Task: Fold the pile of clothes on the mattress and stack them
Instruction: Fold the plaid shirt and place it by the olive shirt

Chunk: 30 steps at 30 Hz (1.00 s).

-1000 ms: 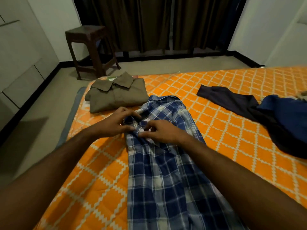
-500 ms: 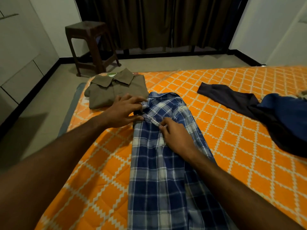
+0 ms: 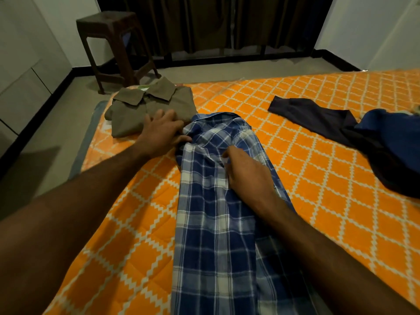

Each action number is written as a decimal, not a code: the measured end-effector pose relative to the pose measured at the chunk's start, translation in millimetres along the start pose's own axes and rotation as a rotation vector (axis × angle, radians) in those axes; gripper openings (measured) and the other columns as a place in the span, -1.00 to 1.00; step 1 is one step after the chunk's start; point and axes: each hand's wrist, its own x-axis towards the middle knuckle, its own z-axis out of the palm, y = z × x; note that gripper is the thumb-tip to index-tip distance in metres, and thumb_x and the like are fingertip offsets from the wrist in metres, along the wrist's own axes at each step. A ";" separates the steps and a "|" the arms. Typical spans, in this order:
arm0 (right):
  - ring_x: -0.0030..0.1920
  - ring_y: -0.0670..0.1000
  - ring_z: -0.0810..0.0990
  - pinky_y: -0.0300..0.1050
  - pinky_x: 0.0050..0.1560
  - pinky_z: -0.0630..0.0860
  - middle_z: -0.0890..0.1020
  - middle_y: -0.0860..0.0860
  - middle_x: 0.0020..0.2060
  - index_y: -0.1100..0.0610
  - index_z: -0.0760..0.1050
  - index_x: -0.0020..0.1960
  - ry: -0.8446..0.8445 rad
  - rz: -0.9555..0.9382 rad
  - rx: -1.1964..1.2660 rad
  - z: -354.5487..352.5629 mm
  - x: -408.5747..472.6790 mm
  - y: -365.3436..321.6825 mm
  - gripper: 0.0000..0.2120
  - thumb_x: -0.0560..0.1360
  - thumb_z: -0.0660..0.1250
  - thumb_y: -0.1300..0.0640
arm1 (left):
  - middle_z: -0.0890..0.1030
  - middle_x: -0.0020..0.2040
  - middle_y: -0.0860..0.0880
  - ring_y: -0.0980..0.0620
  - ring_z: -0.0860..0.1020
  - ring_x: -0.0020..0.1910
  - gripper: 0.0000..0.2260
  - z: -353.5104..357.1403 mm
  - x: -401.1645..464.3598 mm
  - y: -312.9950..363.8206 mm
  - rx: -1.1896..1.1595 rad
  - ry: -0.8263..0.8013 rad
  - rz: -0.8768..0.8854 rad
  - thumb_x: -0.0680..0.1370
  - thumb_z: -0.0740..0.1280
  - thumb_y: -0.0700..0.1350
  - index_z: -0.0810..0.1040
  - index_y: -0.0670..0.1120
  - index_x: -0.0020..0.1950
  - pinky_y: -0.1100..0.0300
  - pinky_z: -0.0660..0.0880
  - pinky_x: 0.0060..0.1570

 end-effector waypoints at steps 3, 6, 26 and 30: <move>0.14 0.05 0.47 0.00 0.06 0.50 0.50 0.01 0.23 0.04 0.43 0.34 0.025 -0.116 -0.044 -9.7 -15.5 -19.3 -0.69 0.61 0.28 0.07 | 0.43 0.07 -0.08 -0.11 0.43 0.06 -0.65 8.0 -2.2 3.0 -0.067 0.135 -0.152 0.55 0.26 0.27 0.50 0.00 0.02 -0.12 0.35 0.10; 0.47 0.07 0.27 0.08 0.46 0.22 0.31 0.04 0.50 0.02 0.23 0.55 -0.219 -0.175 0.104 -6.9 -45.1 -51.6 -0.45 0.65 0.10 -0.22 | 0.45 0.06 -0.08 -0.08 0.49 -0.02 -0.68 17.0 0.1 11.6 -0.121 0.137 -0.231 0.56 0.30 0.23 0.46 -0.03 0.02 -0.10 0.38 0.05; 0.51 -0.02 0.07 0.06 0.48 0.20 0.06 -0.16 0.55 -0.14 0.20 0.53 -0.343 0.118 0.297 -62.7 -243.2 -69.3 -0.46 0.60 0.24 -0.16 | 0.62 -0.08 -0.08 -0.02 0.58 -0.18 -0.60 -29.4 -214.7 123.7 -1.093 -0.368 -0.604 0.47 0.52 -0.10 0.43 -0.10 0.21 0.14 0.45 -0.27; 0.42 0.01 0.28 0.01 0.40 0.32 0.25 -0.12 0.43 -0.11 0.16 0.53 -0.385 0.316 0.349 -90.5 -307.3 -78.6 -0.32 0.53 0.30 -0.30 | 0.60 -0.10 -0.11 -0.01 0.55 -0.22 -0.90 -49.8 -272.7 155.6 -1.125 -0.452 -0.646 0.58 0.34 -0.15 0.48 -0.09 0.07 0.04 0.54 -0.19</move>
